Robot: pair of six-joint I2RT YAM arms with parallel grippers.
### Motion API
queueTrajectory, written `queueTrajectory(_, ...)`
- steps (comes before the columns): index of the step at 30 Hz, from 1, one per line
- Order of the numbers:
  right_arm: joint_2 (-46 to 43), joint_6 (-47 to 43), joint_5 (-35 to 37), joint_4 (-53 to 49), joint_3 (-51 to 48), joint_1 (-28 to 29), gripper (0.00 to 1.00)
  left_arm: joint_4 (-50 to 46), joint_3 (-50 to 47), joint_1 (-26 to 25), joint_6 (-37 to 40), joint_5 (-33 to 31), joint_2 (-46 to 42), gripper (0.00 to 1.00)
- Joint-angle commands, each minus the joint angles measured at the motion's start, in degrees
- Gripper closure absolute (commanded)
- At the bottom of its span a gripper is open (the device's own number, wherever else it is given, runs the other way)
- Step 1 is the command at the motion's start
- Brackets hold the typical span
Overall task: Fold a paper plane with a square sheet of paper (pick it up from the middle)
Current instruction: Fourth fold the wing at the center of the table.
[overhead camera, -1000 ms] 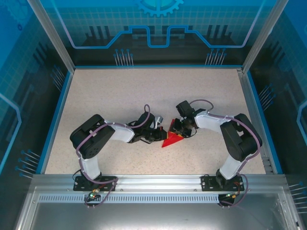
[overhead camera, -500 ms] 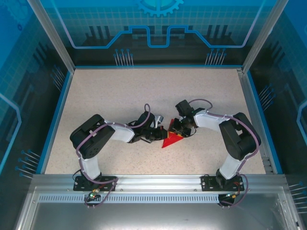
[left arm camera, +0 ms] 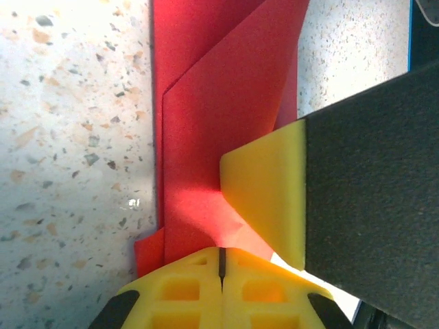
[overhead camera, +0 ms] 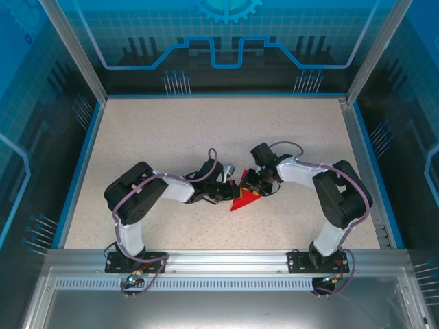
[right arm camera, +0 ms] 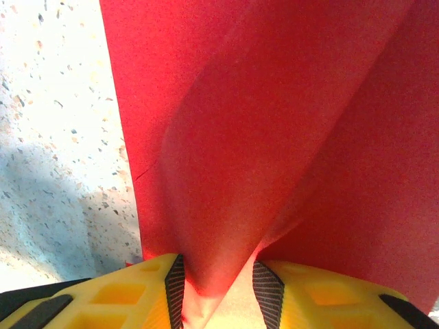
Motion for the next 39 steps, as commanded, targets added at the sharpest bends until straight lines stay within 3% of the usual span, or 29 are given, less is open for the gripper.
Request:
queueTrajectory(1, 5.7, -0.3, 2.3, -1.7, -3.3, 0.5, 0.62, -2.3, 1.1, -0.3, 1.4, -1.6, 1.0, 0.97)
queueTrajectory(10, 3.7, -1.6, 1.3, -1.5, -3.3, 0.2, 0.61, -4.7, 0.6, -0.2, 1.3, -2.5, 0.8, 0.99)
queueTrajectory(18, -12.9, -7.0, -0.2, 4.5, -4.6, -1.5, 0.56, -7.1, 0.7, -0.3, 1.4, -3.0, 0.9, 1.0)
queueTrajectory(25, -11.3, -8.6, -7.4, 11.9, -8.2, -0.9, 0.82, -8.2, 0.8, -0.4, 1.3, -3.4, 1.0, 1.0)
queueTrajectory(29, -8.5, -8.4, -8.2, 13.3, -8.1, -0.5, 0.91, -8.8, 1.0, -0.5, 1.2, -3.9, 1.1, 1.0)
queueTrajectory(39, -3.6, -9.6, -8.5, 14.2, -9.0, -0.6, 0.95, -9.9, 1.2, -0.6, 0.9, -4.3, 1.0, 1.0)
